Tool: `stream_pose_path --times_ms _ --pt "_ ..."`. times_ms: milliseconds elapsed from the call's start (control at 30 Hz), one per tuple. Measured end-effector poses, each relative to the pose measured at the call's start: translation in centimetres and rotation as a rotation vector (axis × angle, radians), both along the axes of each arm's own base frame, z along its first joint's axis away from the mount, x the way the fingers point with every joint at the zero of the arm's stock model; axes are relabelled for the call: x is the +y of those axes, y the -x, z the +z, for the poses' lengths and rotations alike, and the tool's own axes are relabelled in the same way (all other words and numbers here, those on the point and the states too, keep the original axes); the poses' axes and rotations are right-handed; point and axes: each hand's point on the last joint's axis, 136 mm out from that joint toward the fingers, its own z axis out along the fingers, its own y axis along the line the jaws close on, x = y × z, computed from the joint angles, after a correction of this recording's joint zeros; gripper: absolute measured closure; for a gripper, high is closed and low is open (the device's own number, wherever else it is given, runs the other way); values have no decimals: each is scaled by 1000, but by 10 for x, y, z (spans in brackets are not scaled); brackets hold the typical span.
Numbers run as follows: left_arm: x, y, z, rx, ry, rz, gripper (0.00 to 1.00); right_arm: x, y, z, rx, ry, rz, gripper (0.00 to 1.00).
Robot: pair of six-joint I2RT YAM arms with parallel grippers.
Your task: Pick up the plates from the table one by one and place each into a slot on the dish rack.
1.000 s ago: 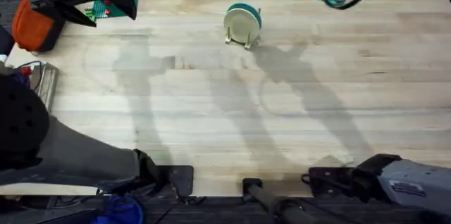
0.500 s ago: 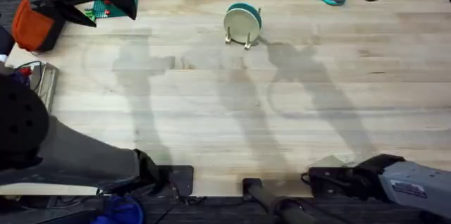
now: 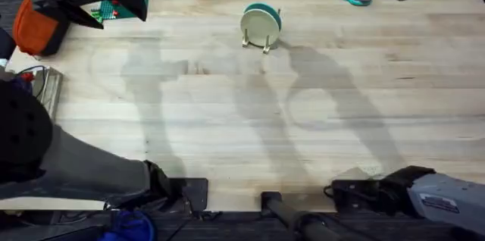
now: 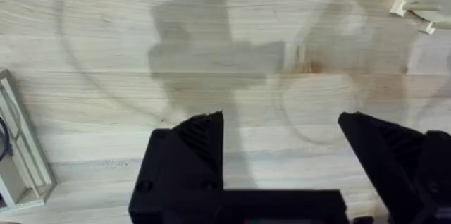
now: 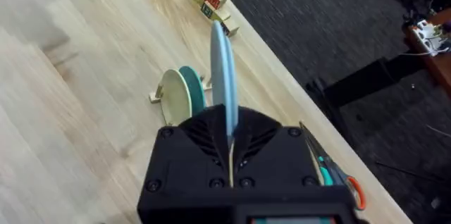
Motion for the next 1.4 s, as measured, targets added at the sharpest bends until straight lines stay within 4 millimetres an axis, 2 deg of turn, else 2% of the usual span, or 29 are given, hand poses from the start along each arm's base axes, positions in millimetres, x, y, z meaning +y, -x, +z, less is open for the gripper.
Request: stream_pose_path --times_ms 300,467,633,900,1067,1200,1400 --pt "0 0 0 0 0 0 7 -1 1 -4 9 21 9 970" --pt "0 0 0 0 0 0 7 -6 -8 -15 32 32 -9 971" --pt "0 0 0 0 0 0 6 -25 -30 -26 46 18 -53 971" --pt "0 0 0 0 0 0 7 -73 -60 -22 56 -74 -106 971" --pt "0 0 0 0 0 0 7 -91 -81 -16 57 -114 -89 971" --pt "0 0 0 0 0 0 7 -90 -98 -15 75 -128 -39 971" --pt "0 0 0 0 0 0 7 -73 -124 -11 78 -181 65 971"
